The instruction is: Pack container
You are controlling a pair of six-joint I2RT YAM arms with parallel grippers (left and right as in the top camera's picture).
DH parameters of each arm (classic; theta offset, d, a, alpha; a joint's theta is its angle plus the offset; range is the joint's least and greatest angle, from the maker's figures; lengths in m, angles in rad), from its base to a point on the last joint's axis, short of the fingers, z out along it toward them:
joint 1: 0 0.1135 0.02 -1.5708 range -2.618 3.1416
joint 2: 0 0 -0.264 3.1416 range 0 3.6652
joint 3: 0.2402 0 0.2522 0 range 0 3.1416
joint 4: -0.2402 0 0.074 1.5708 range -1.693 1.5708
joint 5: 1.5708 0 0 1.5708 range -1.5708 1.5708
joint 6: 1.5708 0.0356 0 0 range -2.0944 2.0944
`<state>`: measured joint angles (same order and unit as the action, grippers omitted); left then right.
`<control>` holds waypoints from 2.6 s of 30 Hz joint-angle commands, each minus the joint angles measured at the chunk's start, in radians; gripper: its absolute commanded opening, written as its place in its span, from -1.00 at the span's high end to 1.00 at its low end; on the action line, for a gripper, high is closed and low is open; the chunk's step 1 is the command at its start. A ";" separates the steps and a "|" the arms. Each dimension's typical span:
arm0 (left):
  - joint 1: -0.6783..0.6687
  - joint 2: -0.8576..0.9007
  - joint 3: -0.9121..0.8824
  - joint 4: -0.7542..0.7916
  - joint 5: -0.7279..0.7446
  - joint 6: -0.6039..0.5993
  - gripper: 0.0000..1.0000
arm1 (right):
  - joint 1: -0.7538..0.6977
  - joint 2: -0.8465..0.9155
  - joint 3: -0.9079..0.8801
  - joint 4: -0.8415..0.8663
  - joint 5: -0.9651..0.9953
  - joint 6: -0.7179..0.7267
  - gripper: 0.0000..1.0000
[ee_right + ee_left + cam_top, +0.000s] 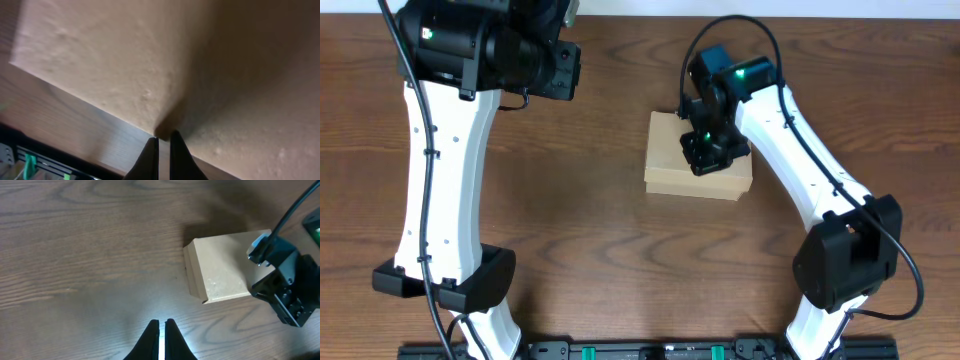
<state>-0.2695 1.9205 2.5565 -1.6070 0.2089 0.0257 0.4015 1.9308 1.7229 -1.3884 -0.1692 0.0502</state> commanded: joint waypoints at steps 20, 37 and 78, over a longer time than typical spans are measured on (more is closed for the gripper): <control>0.001 -0.002 0.006 -0.012 -0.030 -0.003 0.88 | 0.005 -0.003 -0.076 0.066 0.015 0.024 0.97; 0.001 -0.138 0.006 -0.069 -0.230 -0.020 0.88 | -0.144 -0.027 0.658 -0.300 0.401 0.095 0.83; 0.001 -1.187 -1.325 0.198 -0.170 -0.280 0.88 | -0.282 -1.057 -0.527 -0.030 0.304 0.268 0.24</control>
<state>-0.2695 0.7330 1.2945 -1.4651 0.0456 -0.2409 0.1219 0.8707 1.2293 -1.4506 0.1089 0.3054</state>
